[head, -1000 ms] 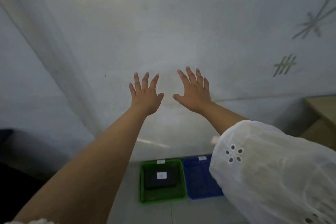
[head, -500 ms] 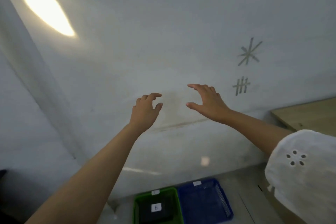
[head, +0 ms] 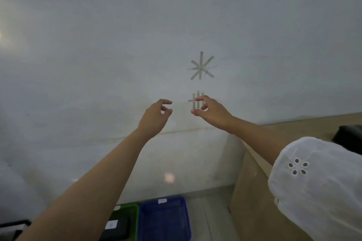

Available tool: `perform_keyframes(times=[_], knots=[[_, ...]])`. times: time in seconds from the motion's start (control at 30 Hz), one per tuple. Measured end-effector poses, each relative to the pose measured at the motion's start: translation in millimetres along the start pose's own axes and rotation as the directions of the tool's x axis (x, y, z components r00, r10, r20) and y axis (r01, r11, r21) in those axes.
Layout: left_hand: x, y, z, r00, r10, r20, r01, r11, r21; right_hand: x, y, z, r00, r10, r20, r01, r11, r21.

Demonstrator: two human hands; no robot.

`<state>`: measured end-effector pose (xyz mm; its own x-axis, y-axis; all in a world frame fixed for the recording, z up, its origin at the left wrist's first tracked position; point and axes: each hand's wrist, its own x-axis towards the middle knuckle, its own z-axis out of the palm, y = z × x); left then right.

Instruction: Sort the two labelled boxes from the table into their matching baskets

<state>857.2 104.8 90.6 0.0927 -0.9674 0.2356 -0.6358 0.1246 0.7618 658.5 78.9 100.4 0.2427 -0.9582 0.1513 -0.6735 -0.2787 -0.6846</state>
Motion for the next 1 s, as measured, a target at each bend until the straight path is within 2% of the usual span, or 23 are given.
perform_keyframes(times=[0.3,0.6,0.83,1.0], knots=[[9,64,65,0.993,0.046,0.110,-0.044,0.999,-0.013,-15,67,-53,0.992,0.105,-0.066,-0.099,0.991,0.086],[11,124,143,0.990,0.037,0.138,-0.036,0.999,-0.007,-24,140,-121,0.996,0.074,-0.055,-0.072,0.997,0.032],[2,198,263,0.999,-0.012,0.030,0.014,0.998,-0.068,-47,244,-222,1.000,0.014,0.023,-0.014,1.000,-0.009],[-24,267,359,0.998,-0.051,0.045,0.054,0.996,-0.064,-85,326,-314,0.995,0.029,0.092,-0.031,0.999,0.025]])
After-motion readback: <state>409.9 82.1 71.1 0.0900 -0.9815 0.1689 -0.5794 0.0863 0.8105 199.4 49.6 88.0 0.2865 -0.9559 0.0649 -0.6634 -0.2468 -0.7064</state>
